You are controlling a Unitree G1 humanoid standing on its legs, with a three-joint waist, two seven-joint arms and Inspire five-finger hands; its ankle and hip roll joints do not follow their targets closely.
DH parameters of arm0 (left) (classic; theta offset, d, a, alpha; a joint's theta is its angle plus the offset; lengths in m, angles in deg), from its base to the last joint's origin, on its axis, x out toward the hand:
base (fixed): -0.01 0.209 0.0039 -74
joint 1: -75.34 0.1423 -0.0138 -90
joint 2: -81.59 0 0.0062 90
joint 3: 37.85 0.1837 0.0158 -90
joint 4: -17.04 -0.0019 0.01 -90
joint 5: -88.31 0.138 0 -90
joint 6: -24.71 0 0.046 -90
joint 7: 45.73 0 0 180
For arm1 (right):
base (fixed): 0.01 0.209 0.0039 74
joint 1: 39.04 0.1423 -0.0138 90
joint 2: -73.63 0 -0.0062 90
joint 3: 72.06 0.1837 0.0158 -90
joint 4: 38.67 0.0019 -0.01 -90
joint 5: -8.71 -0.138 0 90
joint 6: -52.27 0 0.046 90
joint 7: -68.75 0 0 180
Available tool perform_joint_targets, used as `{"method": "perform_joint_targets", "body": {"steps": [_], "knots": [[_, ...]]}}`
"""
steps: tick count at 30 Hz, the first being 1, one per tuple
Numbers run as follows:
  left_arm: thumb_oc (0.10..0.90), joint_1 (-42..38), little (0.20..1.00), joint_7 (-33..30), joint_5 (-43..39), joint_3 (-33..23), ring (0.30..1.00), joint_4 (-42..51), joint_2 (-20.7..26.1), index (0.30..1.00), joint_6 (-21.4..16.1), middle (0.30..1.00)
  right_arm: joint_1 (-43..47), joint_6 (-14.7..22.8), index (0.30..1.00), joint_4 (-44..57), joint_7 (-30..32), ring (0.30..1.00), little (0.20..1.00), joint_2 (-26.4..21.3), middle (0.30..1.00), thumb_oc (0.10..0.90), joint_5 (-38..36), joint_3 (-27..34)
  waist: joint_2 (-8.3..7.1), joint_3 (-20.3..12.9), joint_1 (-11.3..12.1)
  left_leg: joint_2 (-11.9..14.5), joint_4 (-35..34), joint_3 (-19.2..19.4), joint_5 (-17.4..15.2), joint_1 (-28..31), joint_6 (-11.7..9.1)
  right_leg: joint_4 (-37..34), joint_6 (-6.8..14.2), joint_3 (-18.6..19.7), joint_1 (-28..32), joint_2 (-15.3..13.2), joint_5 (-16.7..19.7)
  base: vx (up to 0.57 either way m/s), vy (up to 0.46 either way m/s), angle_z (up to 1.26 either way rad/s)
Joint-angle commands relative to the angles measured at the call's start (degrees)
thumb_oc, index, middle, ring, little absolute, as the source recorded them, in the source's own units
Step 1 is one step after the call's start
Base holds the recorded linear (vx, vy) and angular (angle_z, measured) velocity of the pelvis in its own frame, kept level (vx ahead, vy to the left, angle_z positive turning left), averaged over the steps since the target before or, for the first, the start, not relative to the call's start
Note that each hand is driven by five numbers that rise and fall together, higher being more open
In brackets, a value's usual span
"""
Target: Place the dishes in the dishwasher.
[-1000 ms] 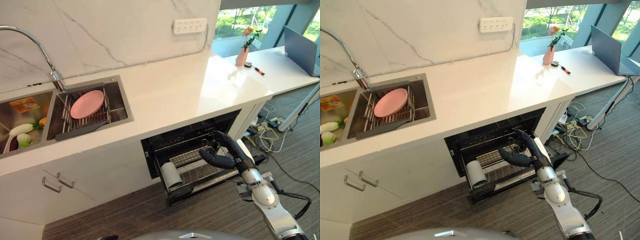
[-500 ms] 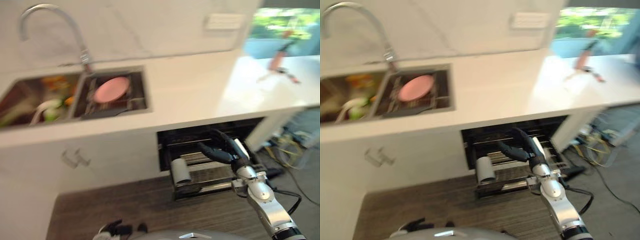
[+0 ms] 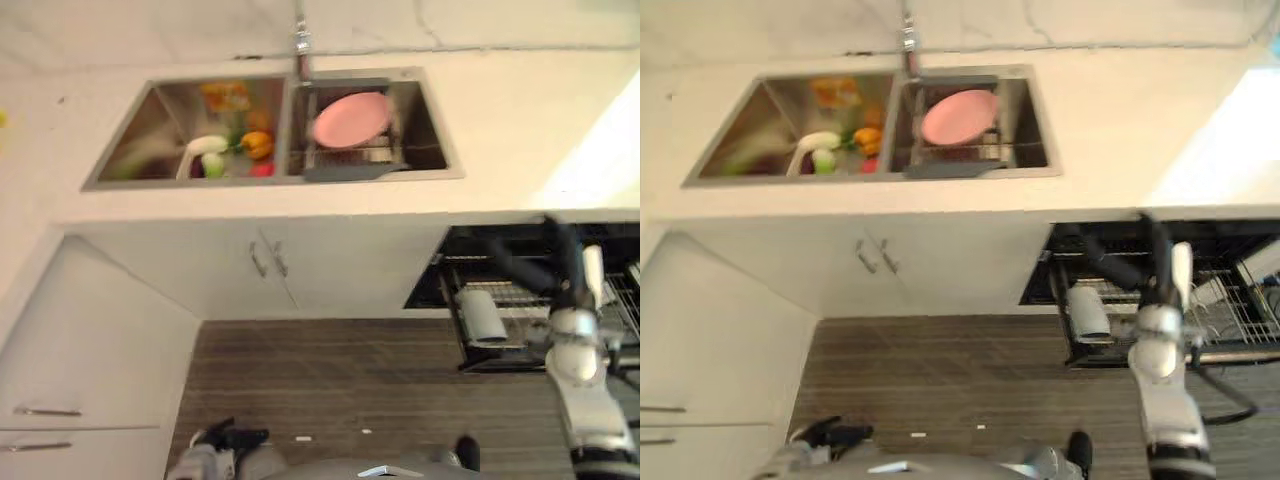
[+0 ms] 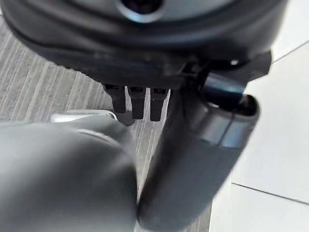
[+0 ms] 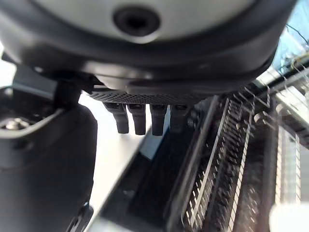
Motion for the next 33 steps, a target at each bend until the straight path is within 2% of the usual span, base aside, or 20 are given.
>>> {"method": "perform_joint_targets", "body": {"steps": [1,2,3,4,5,6,7,8,9,11,12,15,19,23,24,25,26,30,32,33], "knots": [[0.800,6.65,0.900,-0.68,1.88,0.52,0.900,-0.92,-2.00,0.900,0.80,0.900,8.83,5.85,0.900,5.28,2.71,0.900,0.900,-5.44,0.900,0.800,1.65,-1.04,3.04,-3.62,0.73,3.36,-9.67,0.96,4.72,7.65,3.38,3.89,7.00,1.88,-4.32,5.22,-10.27,-0.10,0.560,0.12],[0.800,6.77,0.900,-0.49,0.82,0.04,0.900,-0.31,-1.16,0.900,1.00,0.900,11.20,6.16,0.900,2.83,4.48,0.900,0.900,-4.10,0.900,0.800,0.38,-1.20,2.62,-3.17,2.43,0.94,-10.65,5.09,4.17,8.78,5.30,4.80,6.04,-4.17,-7.13,4.36,-8.79,-0.15,0.557,-0.44],[0.800,6.97,0.900,-0.29,0.71,-0.06,0.900,-0.33,-1.16,0.900,1.08,0.900,12.32,6.07,0.900,2.28,4.83,0.900,0.900,-4.07,0.900,0.800,0.68,-1.73,3.02,-3.04,2.88,0.27,-11.52,7.23,4.01,9.62,6.07,5.60,5.70,-7.62,-7.35,5.59,-10.99,-0.15,0.557,-0.44],[0.800,6.97,0.900,-0.29,0.71,-0.06,0.900,-0.33,-1.16,0.900,1.08,0.900,12.32,6.07,0.900,2.28,4.83,0.900,0.900,-4.07,0.900,0.800,0.68,-1.73,3.02,-3.04,2.88,0.27,-11.52,7.23,4.01,9.62,6.07,5.60,5.70,-7.62,-7.35,5.59,-10.99,-0.09,0.407,-0.80],[0.800,7.42,0.900,-0.23,0.87,-0.23,0.900,-0.48,-1.03,0.900,1.21,0.900,13.02,5.84,0.900,2.32,4.80,0.900,0.900,-4.25,0.900,0.800,0.88,-1.77,3.17,-2.71,2.74,-0.87,-12.62,8.31,4.25,10.32,7.20,7.52,5.15,-8.50,-7.94,7.95,-12.92,-0.03,0.205,-0.69],[0.800,7.42,0.900,-0.23,0.88,-0.26,0.900,-0.47,-1.04,0.900,1.22,0.900,13.05,5.82,0.900,2.32,4.80,0.900,0.900,-4.27,0.900,0.800,0.89,-1.80,3.19,-2.64,2.87,-0.83,-12.81,8.51,4.28,10.57,7.16,7.87,5.12,-8.25,-8.11,7.95,-13.17,-0.07,0.667,-0.76],[0.800,7.44,0.900,-0.19,1.92,-0.25,0.900,-1.81,-0.89,0.900,1.79,0.900,13.30,6.77,0.900,3.62,5.27,0.900,0.900,-4.57,0.900,0.800,0.49,-0.75,3.55,-2.24,2.95,-4.09,-14.57,10.14,4.69,11.67,9.59,10.98,3.36,-8.30,-9.65,16.27,-19.28,-0.03,0.459,-0.18],[0.800,7.44,0.900,-0.19,1.92,-0.25,0.900,-1.81,-0.89,0.900,1.79,0.900,13.30,6.77,0.900,3.62,5.27,0.900,0.900,-4.57,0.900,0.800,0.49,-0.75,3.55,-2.24,2.95,-4.09,-14.57,10.14,4.69,11.67,9.59,10.98,3.36,-8.30,-9.65,16.27,-19.28,0.07,0.651,-0.42],[0.800,7.42,0.900,-0.23,2.70,-0.39,0.900,-2.97,-1.35,0.900,2.01,0.900,13.41,7.73,0.900,5.06,5.08,0.900,0.900,-4.23,0.900,0.800,0.60,-1.33,3.70,-2.54,3.29,-5.50,-16.02,11.02,3.38,14.03,10.02,11.04,1.76,-12.56,-9.13,20.10,-23.70,0.13,0.229,-0.49],[0.800,7.35,0.900,-0.08,2.99,-0.34,0.900,-3.00,-1.67,0.900,2.23,0.900,13.49,8.09,0.900,5.76,4.70,0.900,0.900,-4.01,0.900,0.800,0.38,-1.76,3.44,-2.72,3.34,-6.08,-16.32,11.51,3.18,14.62,10.34,10.52,1.16,-13.82,-9.25,21.36,-24.41,0.09,0.147,-0.40],[0.800,7.17,0.900,0.07,3.08,-0.37,0.900,-2.99,-1.91,0.900,2.17,0.900,13.46,8.45,0.900,6.24,4.33,0.900,0.900,-3.88,0.900,0.800,-0.01,-2.28,3.15,-2.89,3.14,-6.39,-16.42,11.74,2.94,15.11,10.45,9.69,0.91,-13.76,-9.23,22.68,-24.72,0.08,0.047,-0.34],[0.800,6.08,0.900,1.04,2.21,0.94,0.900,-1.95,-3.29,0.900,1.61,0.900,13.53,9.06,0.900,8.32,3.94,0.900,0.900,-3.40,0.900,0.800,-1.29,-3.16,2.01,-2.98,1.70,-7.23,-15.00,12.32,3.31,15.14,10.85,6.14,0.55,-6.16,-9.69,26.22,-23.79,0.06,0.014,-0.16],[0.800,5.17,0.900,0.67,2.08,2.39,0.900,-1.17,-4.67,0.900,1.14,0.900,13.05,10.55,0.900,13.48,2.61,0.900,0.900,-2.20,0.900,0.800,-3.65,-5.82,1.90,-4.55,1.80,-5.68,-11.27,13.52,3.99,16.05,9.25,0.43,-1.51,-3.50,-4.71,28.77,-23.92,0.18,-0.128,-0.27],[0.800,4.10,0.900,-0.02,1.00,3.01,0.900,-0.49,-5.24,0.900,0.61,0.900,11.97,12.01,0.900,18.77,-0.49,0.900,0.900,-2.22,0.900,0.800,-7.39,-7.74,1.56,-3.46,1.33,-2.34,4.23,11.36,8.11,11.72,6.97,-1.16,-4.25,-1.72,-1.29,30.83,-25.71,0.10,-0.155,-0.08],[0.800,4.10,0.900,-0.03,0.99,3.02,0.900,-0.49,-5.25,0.900,0.61,0.900,11.95,11.99,0.900,18.81,-0.53,0.900,0.900,-2.23,0.900,0.800,-7.42,-7.70,1.67,-3.48,1.23,-2.15,4.66,11.16,7.93,11.42,6.90,-1.19,-4.32,-1.84,-1.31,30.98,-25.72,0.05,-0.087,-0.13],[0.800,3.61,0.900,-0.60,0.49,3.27,0.900,-0.31,-5.28,0.900,0.35,0.900,12.57,12.89,0.900,19.06,-1.53,0.900,0.900,-2.42,0.900,0.800,-9.56,-8.66,1.25,-2.87,1.67,-2.93,8.06,9.17,10.00,9.36,6.72,-1.61,-4.92,-1.25,-0.69,30.90,-25.97,0.11,-0.015,-0.17],[0.800,3.57,0.900,-0.70,-0.07,3.50,0.900,-0.25,-5.78,0.900,0.30,0.900,13.43,13.43,0.900,19.66,-2.62,0.900,0.900,-2.77,0.900,0.800,-12.33,-9.79,1.17,-2.33,2.19,-5.11,7.69,5.76,8.76,6.69,7.36,-2.35,-4.81,-0.42,0.40,30.69,-26.34,0.15,0.012,-0.20],[0.800,3.81,0.900,-0.54,-0.02,3.76,0.900,-0.59,-6.11,0.900,0.06,0.900,14.41,13.87,0.900,19.75,-3.69,0.900,0.900,-3.18,0.900,0.800,-14.46,-10.81,0.78,-3.04,2.11,-6.14,3.27,5.70,7.06,6.03,8.28,-3.04,-3.92,0.04,0.50,29.88,-26.01,0.09,0.062,-0.20],[0.800,4.37,0.900,-0.54,0.10,4.26,0.900,-0.68,-6.26,0.900,-0.43,0.900,15.38,13.92,0.900,18.15,-3.66,0.900,0.900,-3.58,0.900,0.800,-14.70,-11.80,0.36,-3.57,3.04,-6.83,-0.96,4.56,5.23,4.49,8.67,-3.57,-2.84,1.05,0.89,28.48,-26.07,0.19,0.162,-0.19],[0.800,4.89,0.900,-0.76,-0.58,4.53,0.900,-0.55,-6.34,0.900,-0.78,0.900,16.23,13.80,0.900,16.15,-3.30,0.900,0.900,-3.46,0.900,0.800,-14.66,-12.47,0.65,-3.53,4.46,-7.99,-6.20,-0.20,6.06,2.69,8.31,-3.90,-2.14,2.40,1.70,28.46,-26.39,0.25,0.211,-0.25]]}}
